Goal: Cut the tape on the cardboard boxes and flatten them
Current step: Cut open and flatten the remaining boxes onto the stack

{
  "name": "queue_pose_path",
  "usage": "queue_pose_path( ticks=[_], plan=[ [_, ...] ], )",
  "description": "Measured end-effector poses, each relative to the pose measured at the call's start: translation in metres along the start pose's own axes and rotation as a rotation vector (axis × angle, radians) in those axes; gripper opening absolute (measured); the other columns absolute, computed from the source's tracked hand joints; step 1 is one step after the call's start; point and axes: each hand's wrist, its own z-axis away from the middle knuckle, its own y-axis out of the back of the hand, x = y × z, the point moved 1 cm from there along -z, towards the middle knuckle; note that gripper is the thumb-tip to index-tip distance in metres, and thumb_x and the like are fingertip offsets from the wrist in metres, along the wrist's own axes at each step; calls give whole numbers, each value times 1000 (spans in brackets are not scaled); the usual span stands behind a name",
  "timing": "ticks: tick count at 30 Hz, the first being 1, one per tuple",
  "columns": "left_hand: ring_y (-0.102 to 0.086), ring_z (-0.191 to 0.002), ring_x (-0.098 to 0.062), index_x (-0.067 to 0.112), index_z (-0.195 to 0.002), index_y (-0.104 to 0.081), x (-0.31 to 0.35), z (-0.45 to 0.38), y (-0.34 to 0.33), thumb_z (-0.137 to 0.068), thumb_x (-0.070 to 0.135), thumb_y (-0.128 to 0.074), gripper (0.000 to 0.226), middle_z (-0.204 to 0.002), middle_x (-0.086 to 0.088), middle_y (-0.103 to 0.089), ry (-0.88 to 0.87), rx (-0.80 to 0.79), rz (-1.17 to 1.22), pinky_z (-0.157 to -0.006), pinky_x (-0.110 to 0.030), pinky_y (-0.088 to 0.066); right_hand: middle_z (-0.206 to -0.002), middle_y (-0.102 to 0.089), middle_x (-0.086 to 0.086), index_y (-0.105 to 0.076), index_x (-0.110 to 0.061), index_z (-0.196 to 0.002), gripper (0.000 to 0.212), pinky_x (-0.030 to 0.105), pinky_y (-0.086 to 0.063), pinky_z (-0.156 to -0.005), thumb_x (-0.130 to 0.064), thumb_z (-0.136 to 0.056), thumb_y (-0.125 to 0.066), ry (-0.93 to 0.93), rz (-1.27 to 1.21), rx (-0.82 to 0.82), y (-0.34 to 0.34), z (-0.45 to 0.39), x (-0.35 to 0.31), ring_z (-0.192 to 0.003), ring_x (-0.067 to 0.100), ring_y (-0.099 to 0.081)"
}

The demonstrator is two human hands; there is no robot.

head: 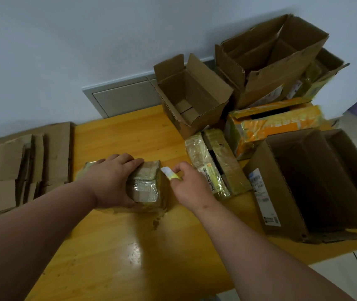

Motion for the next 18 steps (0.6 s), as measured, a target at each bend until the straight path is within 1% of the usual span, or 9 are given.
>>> queue_pose_path(
  ticks=[1, 2, 5, 8, 12, 18],
  plan=[
    [-34, -131, -14, 37, -155, -15, 1, 0, 0, -60, 77, -69, 116, -145, 13, -32, 7, 4, -2, -107, -39, -35, -72, -58, -2, -47, -38, -101, 18, 28, -40, -49, -25, -89, -49, 5, 14, -2, 0, 0, 1, -59, 16, -55],
    [-34, -130, -14, 37, -155, -16, 1, -1, 0, -59, 76, -70, 116, -144, 13, -33, 12, 8, -4, -105, -38, -36, -71, -57, -3, -47, -38, -101, 18, 26, -37, -51, -25, -89, -49, 9, 20, -2, 1, -1, 1, -59, 16, -54],
    [-35, -129, -14, 36, -154, -17, 2, -1, 2, -58, 75, -71, 117, -143, 13, -34, 23, 7, 1, -102, -39, -38, -74, -57, -2, -46, -37, -98, 16, 27, -39, -53, -25, -89, -50, 30, 15, 2, 1, -2, 0, -62, 18, -55],
    [-35, -129, -15, 35, -154, -18, 2, -3, 2, -57, 74, -73, 119, -144, 12, -34, 30, -1, 15, -104, -39, -38, -79, -59, -3, -47, -37, -97, 16, 27, -42, -54, -24, -89, -51, 41, 8, 20, 3, -3, -1, -65, 18, -57],
    [-36, -129, -16, 35, -154, -19, 1, -3, 0, -56, 74, -74, 119, -144, 11, -35, 34, 5, 31, -105, -39, -38, -79, -59, -3, -48, -37, -96, 16, 28, -43, -55, -24, -88, -51, 40, 8, 33, 2, -3, -1, -66, 19, -57],
    [-37, -128, -16, 35, -154, -19, 1, -3, -1, -55, 76, -73, 120, -143, 11, -35, 33, 8, 33, -104, -39, -39, -73, -57, -6, -47, -38, -91, 16, 25, -34, -49, -23, -89, -52, 37, 7, 66, 1, -3, -3, -58, 13, -53]
  ],
)
